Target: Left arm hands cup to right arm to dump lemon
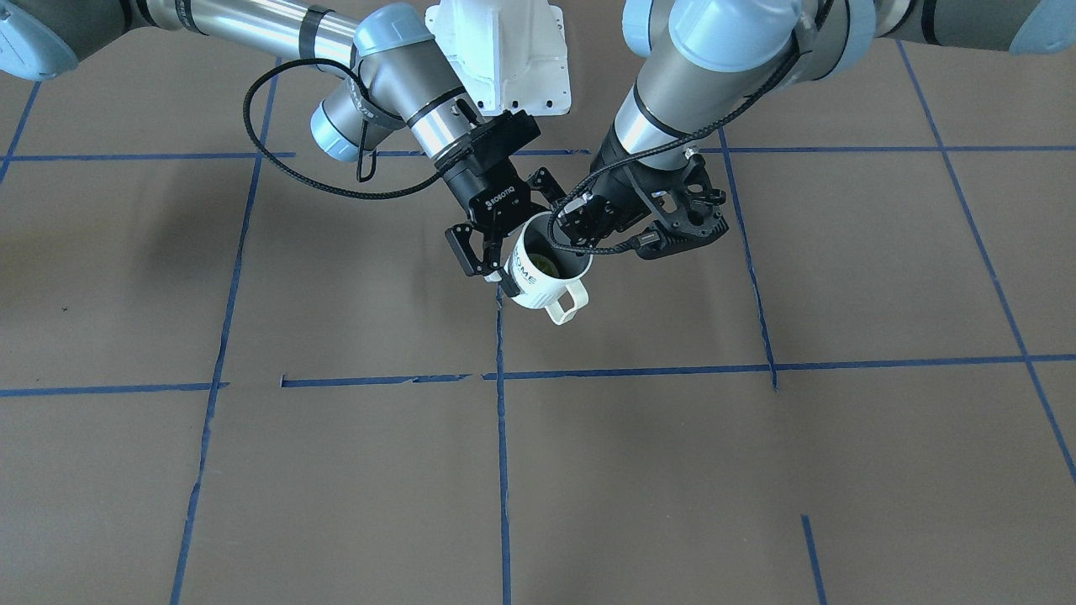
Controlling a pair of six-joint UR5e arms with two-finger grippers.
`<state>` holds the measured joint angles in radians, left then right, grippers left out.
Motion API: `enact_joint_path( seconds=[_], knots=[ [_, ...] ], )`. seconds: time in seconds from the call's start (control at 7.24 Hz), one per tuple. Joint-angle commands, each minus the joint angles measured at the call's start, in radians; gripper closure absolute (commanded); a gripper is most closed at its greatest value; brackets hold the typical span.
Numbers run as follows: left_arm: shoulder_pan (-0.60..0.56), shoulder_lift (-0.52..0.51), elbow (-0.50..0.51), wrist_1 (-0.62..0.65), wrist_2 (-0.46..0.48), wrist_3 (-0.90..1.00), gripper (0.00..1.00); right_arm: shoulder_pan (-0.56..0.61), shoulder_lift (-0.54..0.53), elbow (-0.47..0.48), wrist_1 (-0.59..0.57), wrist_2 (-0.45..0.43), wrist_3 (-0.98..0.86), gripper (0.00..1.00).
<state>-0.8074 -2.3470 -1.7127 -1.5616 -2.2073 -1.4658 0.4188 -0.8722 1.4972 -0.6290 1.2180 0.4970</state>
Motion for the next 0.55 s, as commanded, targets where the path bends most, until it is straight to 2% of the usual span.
enact_joint_path(
  seconds=[0.0,0.14,0.28,0.41],
  knots=[
    [0.0,0.0,-0.01,0.0,-0.021,-0.004,1.0,0.0,-0.001,0.0,0.0,0.0,0.0,0.01],
    [0.002,0.0,-0.01,-0.002,-0.023,-0.019,1.0,0.0,-0.001,0.0,0.0,0.0,0.0,0.01],
    [0.001,-0.006,-0.01,-0.015,-0.023,-0.089,0.85,0.0,-0.002,0.0,0.0,0.0,0.0,0.08],
    [0.0,-0.005,-0.007,-0.043,-0.023,-0.109,0.62,0.0,-0.001,0.0,0.002,0.0,0.003,0.41]
  ],
)
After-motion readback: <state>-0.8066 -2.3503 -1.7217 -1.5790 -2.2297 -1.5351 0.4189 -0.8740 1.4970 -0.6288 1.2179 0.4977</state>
